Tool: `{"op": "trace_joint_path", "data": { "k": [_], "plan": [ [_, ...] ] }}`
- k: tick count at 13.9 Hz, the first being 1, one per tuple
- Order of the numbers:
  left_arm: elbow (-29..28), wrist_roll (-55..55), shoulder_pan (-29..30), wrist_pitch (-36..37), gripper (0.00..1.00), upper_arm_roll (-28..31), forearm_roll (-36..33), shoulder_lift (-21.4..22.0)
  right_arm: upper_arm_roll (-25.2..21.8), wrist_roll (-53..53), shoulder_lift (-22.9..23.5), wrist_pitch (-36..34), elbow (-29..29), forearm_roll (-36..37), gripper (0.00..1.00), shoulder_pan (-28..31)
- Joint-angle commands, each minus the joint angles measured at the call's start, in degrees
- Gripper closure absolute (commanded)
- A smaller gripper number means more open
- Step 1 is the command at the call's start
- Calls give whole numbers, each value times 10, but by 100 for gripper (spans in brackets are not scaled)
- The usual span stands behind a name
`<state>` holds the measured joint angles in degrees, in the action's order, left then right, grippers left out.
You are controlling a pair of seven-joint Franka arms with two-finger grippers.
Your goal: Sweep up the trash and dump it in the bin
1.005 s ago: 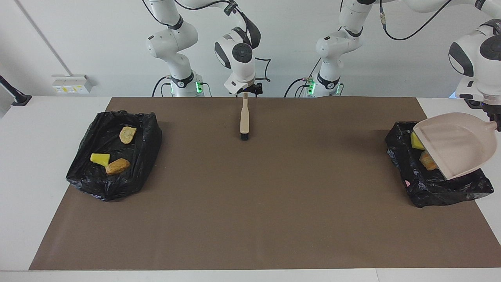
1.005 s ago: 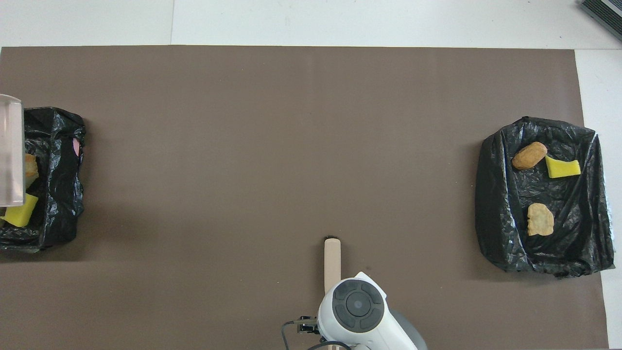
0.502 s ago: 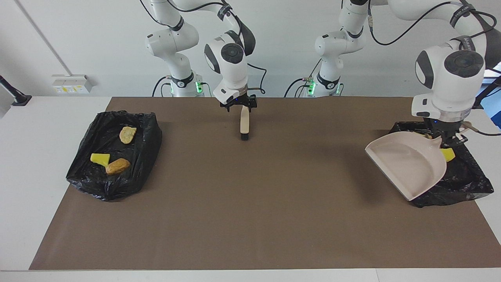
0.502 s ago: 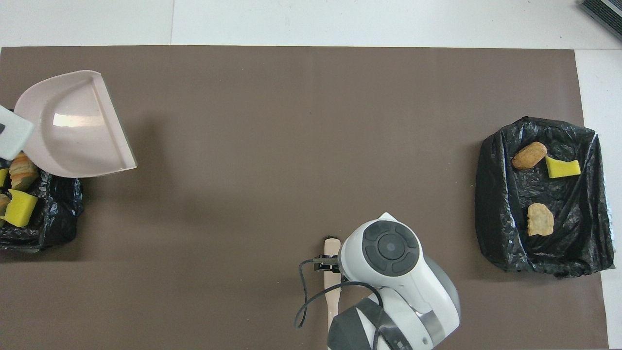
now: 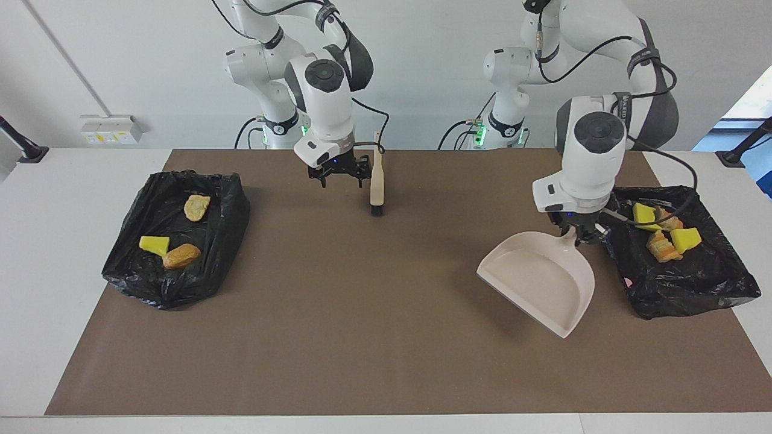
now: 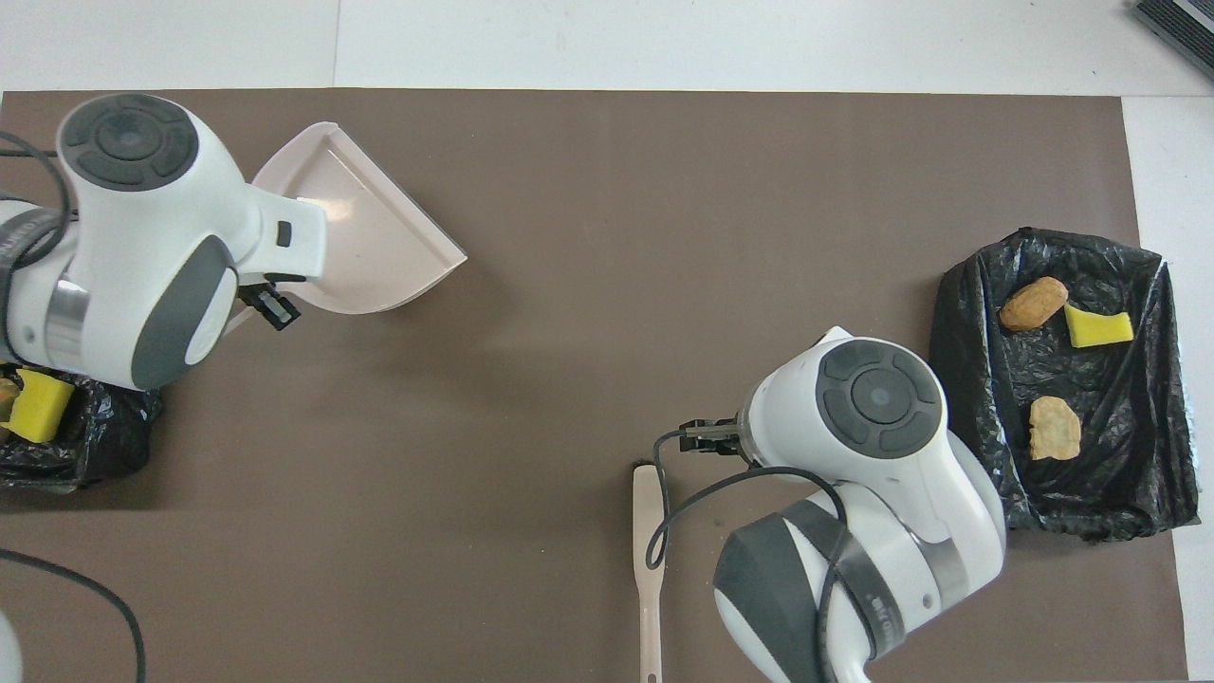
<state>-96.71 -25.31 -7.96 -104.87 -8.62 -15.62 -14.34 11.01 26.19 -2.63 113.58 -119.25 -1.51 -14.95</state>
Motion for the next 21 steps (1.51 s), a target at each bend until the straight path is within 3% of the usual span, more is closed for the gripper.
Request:
{"op": "trace_joint_path", "data": {
  "k": [1, 6, 11, 15, 17, 21],
  "plan": [
    [40, 127, -50, 6, 100, 12, 41, -33, 7, -47, 7, -31, 37, 26, 0, 36],
    [114, 298, -151, 12, 100, 13, 71, -89, -2, -135, 2, -83, 103, 50, 0, 97],
    [217, 464, -235, 41, 100, 18, 94, -160, -70, -210, -7, -157, 183, 66, 0, 101],
    [353, 629, -287, 48, 100, 25, 96, -284, -119, -245, -11, -243, 274, 69, 0, 101],
    [358, 655, -289, 45, 100, 23, 101, -288, -135, -269, -19, -277, 309, 71, 0, 101],
    [358, 660, -290, 24, 100, 12, 122, -290, -151, -273, -45, -302, 314, 70, 0, 101]
  ]
}}
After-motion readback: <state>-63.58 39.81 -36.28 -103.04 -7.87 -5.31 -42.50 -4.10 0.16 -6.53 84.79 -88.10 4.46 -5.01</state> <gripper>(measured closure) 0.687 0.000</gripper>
